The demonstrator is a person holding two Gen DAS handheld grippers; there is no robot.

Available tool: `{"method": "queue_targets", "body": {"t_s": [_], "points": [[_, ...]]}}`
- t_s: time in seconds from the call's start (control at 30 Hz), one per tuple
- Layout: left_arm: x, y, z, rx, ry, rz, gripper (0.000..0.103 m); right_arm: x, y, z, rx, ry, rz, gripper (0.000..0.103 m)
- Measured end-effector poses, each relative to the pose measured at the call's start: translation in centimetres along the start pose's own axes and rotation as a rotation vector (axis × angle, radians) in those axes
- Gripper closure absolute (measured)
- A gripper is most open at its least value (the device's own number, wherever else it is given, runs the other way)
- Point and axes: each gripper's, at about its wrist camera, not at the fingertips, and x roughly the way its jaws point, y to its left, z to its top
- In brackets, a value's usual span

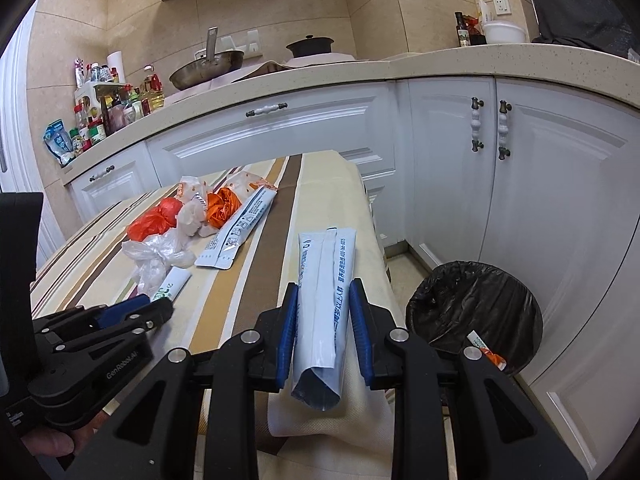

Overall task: Collect trash
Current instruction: 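Carry both sachets to the bin and open both tools to drop them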

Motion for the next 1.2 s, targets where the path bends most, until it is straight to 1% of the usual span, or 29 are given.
{"method": "queue_targets", "body": {"t_s": [0.2,0.33,0.5,0.83,1.03,1.2], "points": [[-0.5,0.4,-0.2,-0.003,-0.011,0.0,0.087,-0.3,-0.1,0.0,-0.005,-0.008,-0.015,0.076],[-1.6,0.1,0.1,0.019,-0.055,0.001,0.087,-0.8,-0.6,0.2,-0.004,-0.019,-0.046,0.076],[-2.6,-1.6,0.9,0.059,-0.095,-0.031,0.087,-1.4,-2.2,0.9,0.017,-0.039,-0.097,0.076],[-2.1,-8.3,4.2,0.118,-0.131,-0.141,0.087,-2.6,-6.9,1.9,0.045,-0.073,-0.211,0.076],[-0.3,-13.1,5.9,0.167,-0.126,-0.195,0.087,-2.5,-9.8,2.9,0.057,-0.083,-0.269,0.076],[1.4,-16.6,7.0,0.208,-0.129,-0.219,0.087,-2.0,-12.5,3.6,0.079,-0.089,-0.312,0.076]]}}
